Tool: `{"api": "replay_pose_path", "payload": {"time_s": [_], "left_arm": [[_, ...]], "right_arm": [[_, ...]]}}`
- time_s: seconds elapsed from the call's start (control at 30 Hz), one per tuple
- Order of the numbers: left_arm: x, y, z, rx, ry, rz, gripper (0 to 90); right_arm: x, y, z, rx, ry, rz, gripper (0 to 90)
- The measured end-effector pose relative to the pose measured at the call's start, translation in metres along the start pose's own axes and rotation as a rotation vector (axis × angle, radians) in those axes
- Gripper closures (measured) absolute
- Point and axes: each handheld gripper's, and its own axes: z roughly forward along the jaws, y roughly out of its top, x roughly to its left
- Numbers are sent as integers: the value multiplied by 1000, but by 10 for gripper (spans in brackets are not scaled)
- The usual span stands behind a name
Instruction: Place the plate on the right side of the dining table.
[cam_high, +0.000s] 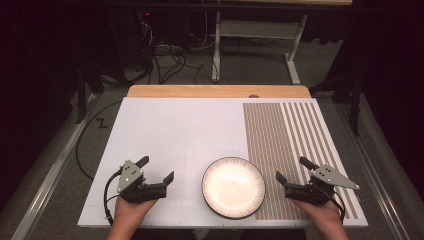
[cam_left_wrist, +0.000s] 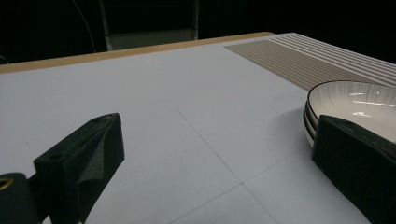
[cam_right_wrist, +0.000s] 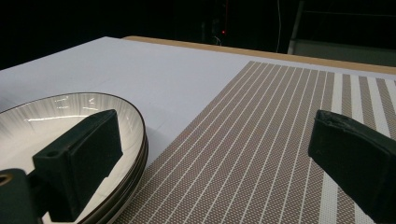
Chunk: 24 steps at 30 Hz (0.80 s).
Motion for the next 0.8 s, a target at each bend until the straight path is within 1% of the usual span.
{"api": "replay_pose_path", "payload": {"time_s": [0.13,0.27,0.6,0.8], "left_arm": [[0,0,1,-1,-1,0,33],[-1,0,1,-3,-2,4,33],[-2,0,1,-5,-5,7,33],[-3,0,1,-10,-11,7,33]], "right_arm": [[4,2,1,-3,-1,-7,41],[8,3,1,-7,11,-15,39],[20,7,4,19,41,-50,44],[27,8,8,40,66,-60,117]]}}
